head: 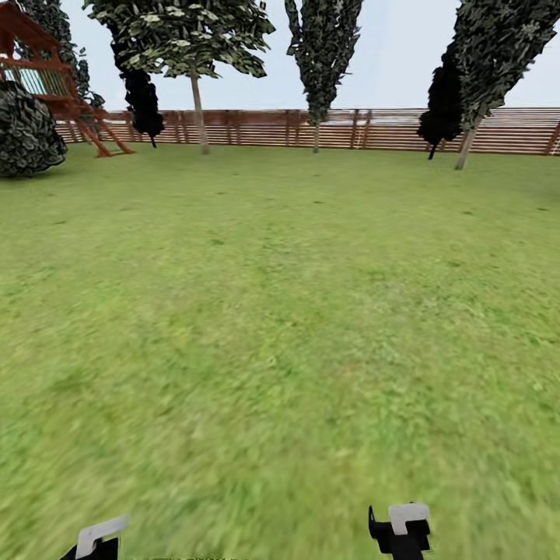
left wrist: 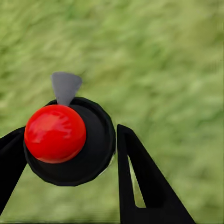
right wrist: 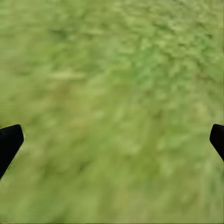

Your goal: In the garden, pick up the pesticide atomizer on the floor and spray pesticide onto both trees until each tree trunk is fully covered.

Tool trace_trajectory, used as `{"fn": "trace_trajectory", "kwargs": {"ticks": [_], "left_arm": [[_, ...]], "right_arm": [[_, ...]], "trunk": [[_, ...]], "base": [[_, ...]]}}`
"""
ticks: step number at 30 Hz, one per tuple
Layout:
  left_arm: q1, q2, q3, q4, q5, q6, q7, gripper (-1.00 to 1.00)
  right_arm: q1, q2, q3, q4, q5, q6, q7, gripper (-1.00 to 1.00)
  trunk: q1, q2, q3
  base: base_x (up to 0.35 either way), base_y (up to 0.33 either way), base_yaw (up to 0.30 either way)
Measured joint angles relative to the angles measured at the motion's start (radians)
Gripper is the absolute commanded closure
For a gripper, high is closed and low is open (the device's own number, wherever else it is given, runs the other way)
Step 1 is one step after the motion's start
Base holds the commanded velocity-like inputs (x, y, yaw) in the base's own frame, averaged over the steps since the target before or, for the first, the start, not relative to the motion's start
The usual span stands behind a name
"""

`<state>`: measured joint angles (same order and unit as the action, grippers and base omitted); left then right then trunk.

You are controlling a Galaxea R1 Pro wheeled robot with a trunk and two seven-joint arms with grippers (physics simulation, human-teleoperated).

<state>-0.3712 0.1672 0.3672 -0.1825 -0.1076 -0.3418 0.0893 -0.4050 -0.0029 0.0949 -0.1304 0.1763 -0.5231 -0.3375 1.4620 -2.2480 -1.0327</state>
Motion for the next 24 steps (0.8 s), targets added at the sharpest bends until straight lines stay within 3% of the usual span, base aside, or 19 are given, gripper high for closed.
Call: {"fn": "trace_trajectory", "kwargs": {"ticks": [24], "left_arm": [[0.000, 0.007, 0.002, 0.000, 0.002, 0.006, 0.000, 1.00]], "right_arm": [[0.000, 0.000, 0.000, 0.000, 0.000, 0.000, 0.000, -1.00]], "trunk": [[0.000, 0.000, 0.000]], "base": [[0.296, 0.134, 0.278]]}}
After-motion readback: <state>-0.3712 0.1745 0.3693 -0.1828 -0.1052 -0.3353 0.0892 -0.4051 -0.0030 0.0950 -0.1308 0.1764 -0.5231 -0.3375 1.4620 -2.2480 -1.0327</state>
